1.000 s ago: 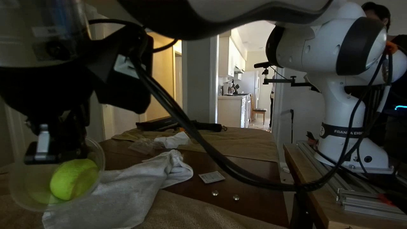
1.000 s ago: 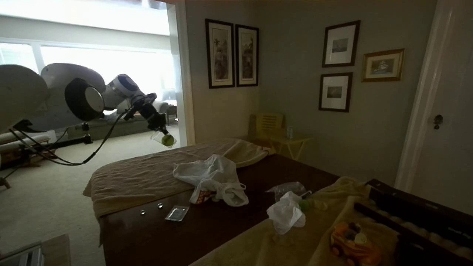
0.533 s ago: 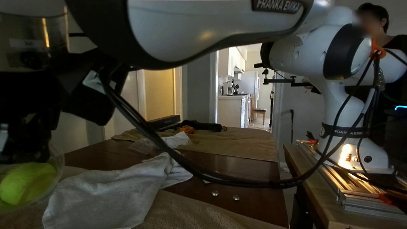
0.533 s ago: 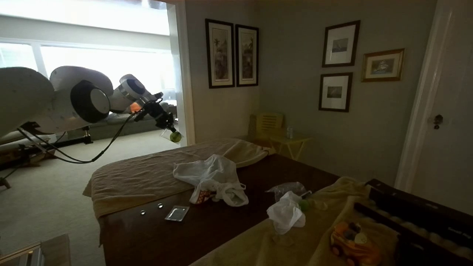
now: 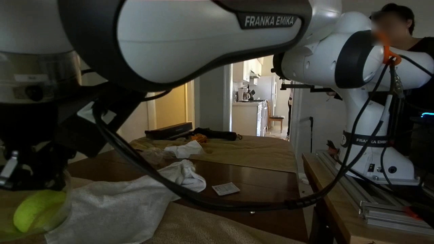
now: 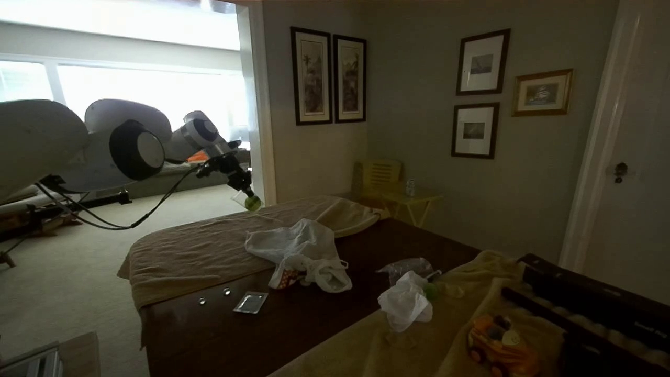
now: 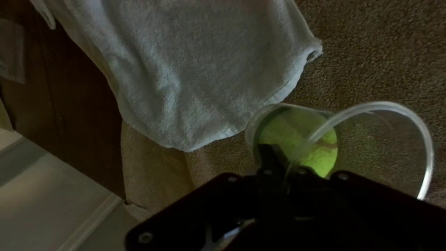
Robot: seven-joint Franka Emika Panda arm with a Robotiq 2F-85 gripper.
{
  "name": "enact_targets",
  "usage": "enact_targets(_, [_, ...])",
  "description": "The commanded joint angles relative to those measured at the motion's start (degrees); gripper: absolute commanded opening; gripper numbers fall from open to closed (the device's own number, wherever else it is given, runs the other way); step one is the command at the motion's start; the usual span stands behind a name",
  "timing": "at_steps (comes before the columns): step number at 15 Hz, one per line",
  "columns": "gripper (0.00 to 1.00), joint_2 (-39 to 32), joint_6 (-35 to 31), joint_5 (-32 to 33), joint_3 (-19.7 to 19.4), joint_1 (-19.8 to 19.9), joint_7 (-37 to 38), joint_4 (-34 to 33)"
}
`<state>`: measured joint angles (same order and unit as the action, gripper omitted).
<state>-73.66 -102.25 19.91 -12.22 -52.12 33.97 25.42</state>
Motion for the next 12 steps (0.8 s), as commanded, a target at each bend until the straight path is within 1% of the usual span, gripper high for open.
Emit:
enact_targets(1, [0.03,-0.06,0.05,-0.20,-0.13,0.08,0.05,0.00])
enact_targets(4, [0.03,-0.23,0.05,-0.20,-0.16,0.06,0.03,0.00])
enact_targets(5, [0.01,-0.24,0.05,-0.20,-0.16,0.05,0.03,0.00])
enact_targets(6, [0.01,0.01,-2.11,-1.30,0.59,1.06,1.27,0.00])
enact_targets(7, [0.01,0.12,-2.95,-1.51,0.61,1.66,2.09,0.00])
enact_targets(9, [0.01,0.60,-5.02,-2.47,0.77,3.47,6.00,-0.06])
enact_targets(12, [0.01,0.97,-4.85,-3.87,1.12,6.26,11.34,-0.13])
